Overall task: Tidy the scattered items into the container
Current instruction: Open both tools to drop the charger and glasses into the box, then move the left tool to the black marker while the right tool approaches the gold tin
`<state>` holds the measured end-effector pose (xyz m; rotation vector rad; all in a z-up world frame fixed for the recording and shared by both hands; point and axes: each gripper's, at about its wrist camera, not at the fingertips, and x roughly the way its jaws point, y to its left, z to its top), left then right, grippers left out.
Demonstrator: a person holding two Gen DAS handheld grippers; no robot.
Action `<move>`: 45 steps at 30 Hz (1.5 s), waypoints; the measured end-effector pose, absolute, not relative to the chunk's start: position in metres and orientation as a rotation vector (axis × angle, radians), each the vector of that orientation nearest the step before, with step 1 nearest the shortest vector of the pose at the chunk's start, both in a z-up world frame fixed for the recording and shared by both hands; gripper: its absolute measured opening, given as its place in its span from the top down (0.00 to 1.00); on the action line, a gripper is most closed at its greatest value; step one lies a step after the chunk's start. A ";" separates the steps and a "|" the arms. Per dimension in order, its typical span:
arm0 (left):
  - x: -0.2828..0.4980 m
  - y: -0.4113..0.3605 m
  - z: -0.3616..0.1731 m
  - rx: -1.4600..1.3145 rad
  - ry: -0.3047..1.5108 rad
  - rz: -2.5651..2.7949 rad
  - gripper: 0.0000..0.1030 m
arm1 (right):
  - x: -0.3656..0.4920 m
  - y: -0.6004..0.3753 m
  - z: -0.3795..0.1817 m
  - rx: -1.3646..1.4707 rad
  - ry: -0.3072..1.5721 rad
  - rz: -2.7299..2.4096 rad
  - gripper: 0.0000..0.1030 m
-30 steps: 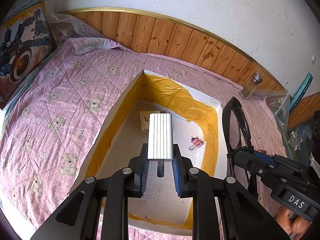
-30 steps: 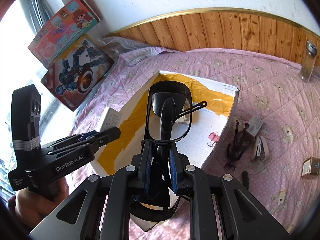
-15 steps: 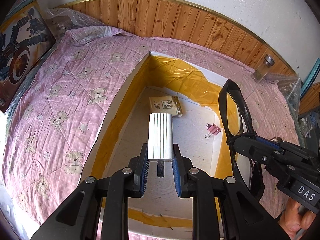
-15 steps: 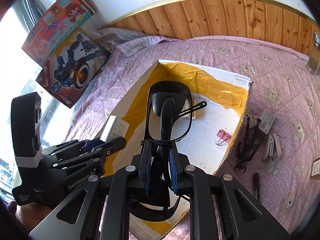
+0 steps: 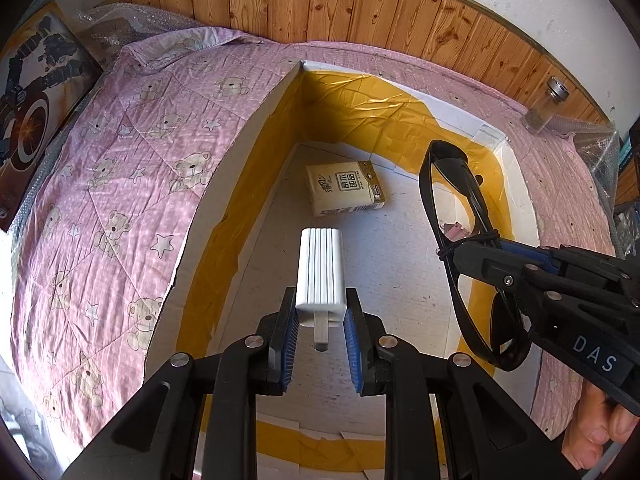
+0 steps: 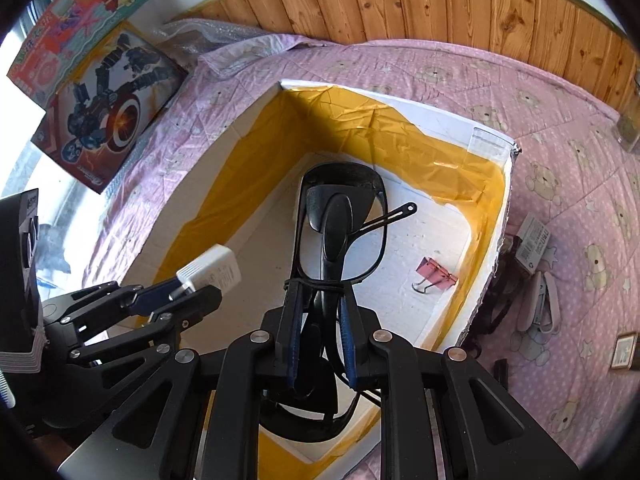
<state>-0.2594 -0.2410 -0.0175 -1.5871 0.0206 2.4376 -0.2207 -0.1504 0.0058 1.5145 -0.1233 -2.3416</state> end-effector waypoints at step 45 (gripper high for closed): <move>-0.140 -0.167 0.033 -1.314 -0.049 2.414 0.58 | -0.052 -0.009 0.021 1.372 -0.325 -2.660 0.63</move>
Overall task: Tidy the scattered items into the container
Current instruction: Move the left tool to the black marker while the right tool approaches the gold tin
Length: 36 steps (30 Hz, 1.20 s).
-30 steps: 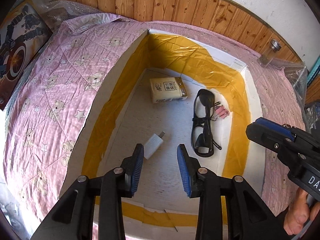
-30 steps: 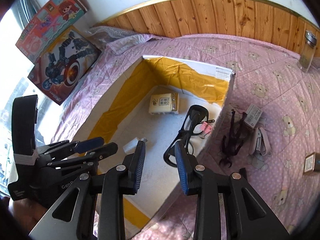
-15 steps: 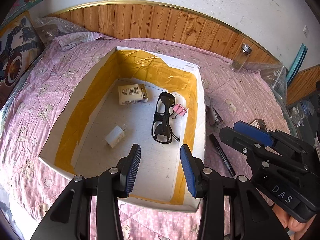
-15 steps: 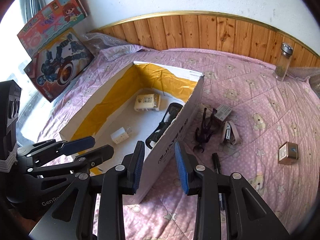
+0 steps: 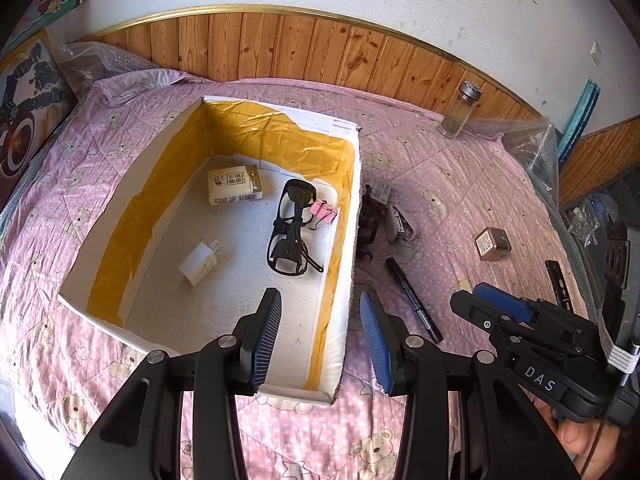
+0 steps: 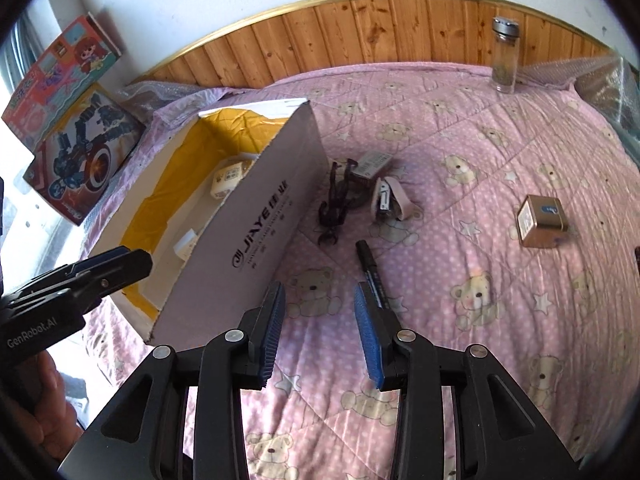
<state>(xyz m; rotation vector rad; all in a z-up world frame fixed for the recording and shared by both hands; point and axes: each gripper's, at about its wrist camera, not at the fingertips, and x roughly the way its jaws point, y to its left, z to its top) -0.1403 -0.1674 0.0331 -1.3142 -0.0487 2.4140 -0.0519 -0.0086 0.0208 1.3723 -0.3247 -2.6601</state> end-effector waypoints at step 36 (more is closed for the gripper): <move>-0.150 -0.013 -0.063 -1.520 -0.011 2.127 0.52 | -0.061 0.144 -0.025 1.510 -0.523 -2.776 0.55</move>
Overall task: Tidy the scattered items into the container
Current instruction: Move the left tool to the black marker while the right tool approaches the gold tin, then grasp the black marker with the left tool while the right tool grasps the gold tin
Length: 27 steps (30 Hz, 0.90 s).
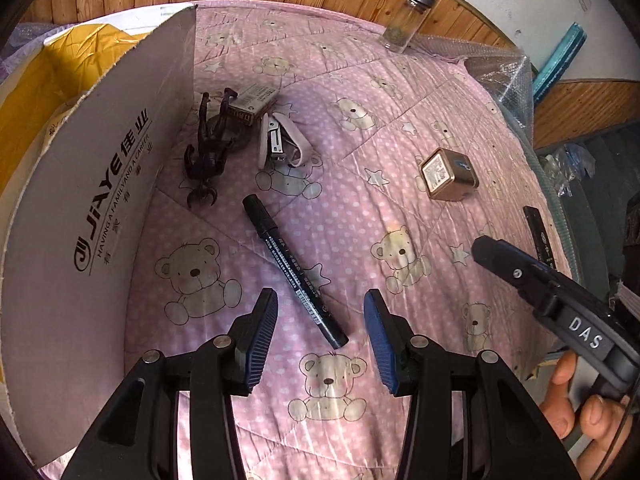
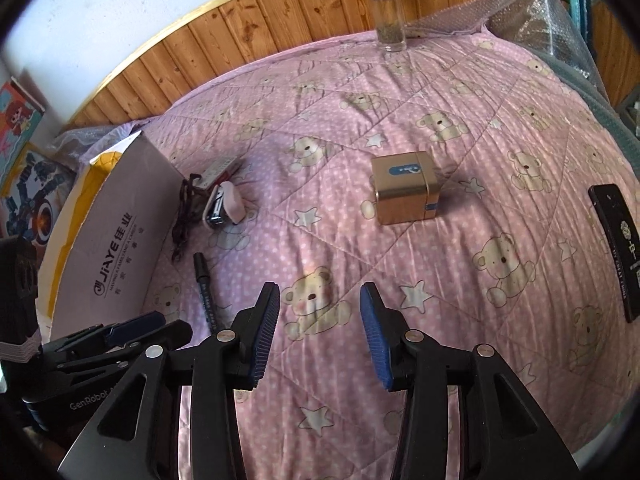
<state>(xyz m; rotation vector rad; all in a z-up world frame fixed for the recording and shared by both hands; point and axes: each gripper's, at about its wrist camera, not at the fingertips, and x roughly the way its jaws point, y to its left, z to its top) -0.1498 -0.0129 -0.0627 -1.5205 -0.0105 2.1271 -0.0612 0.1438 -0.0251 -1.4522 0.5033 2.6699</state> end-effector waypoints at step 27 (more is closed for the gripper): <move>-0.159 -0.012 -0.108 -1.525 -0.012 2.238 0.38 | -0.159 0.196 -0.066 -1.521 0.275 2.580 0.43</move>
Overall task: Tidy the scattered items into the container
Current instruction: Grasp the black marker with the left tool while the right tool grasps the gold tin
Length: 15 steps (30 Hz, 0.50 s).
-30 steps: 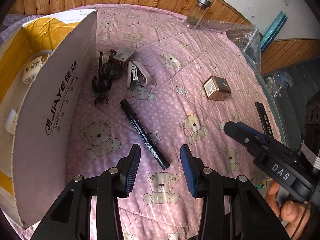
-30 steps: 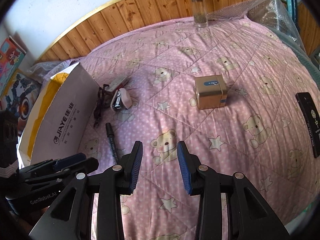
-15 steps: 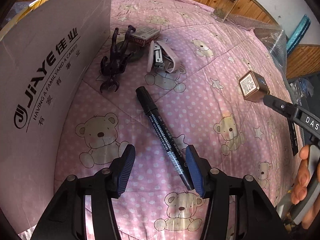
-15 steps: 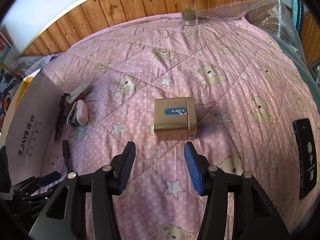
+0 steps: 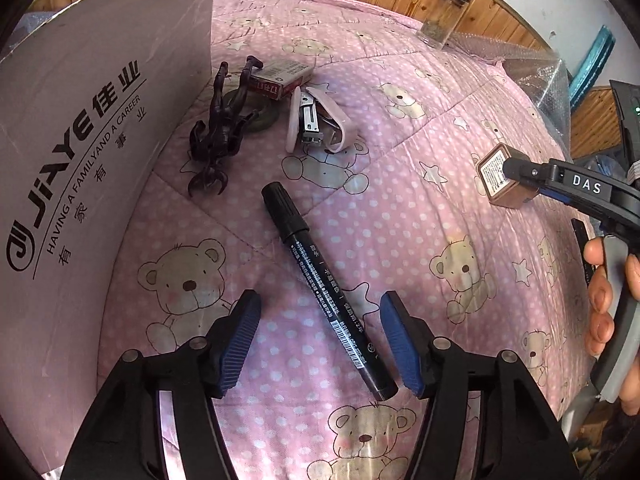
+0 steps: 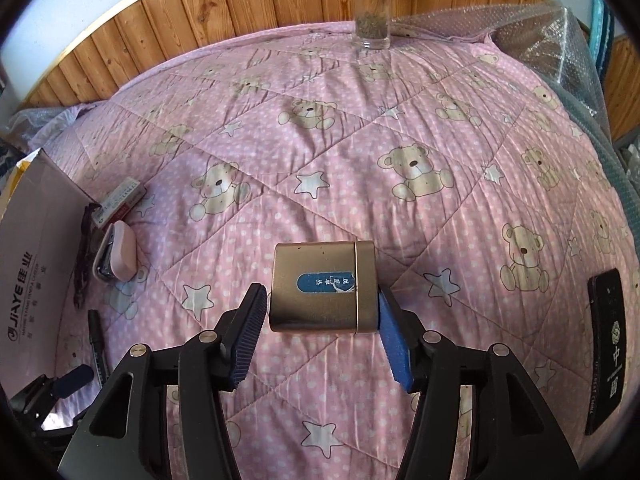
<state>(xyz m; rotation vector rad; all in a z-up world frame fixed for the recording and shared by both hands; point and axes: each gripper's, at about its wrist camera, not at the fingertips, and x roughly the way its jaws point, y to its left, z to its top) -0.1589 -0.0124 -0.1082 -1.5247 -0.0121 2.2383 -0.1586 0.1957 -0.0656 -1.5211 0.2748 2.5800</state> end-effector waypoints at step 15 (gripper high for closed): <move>-0.145 -0.021 -0.110 -1.398 -0.029 2.279 0.55 | -0.161 0.196 -0.077 -1.522 0.223 2.590 0.48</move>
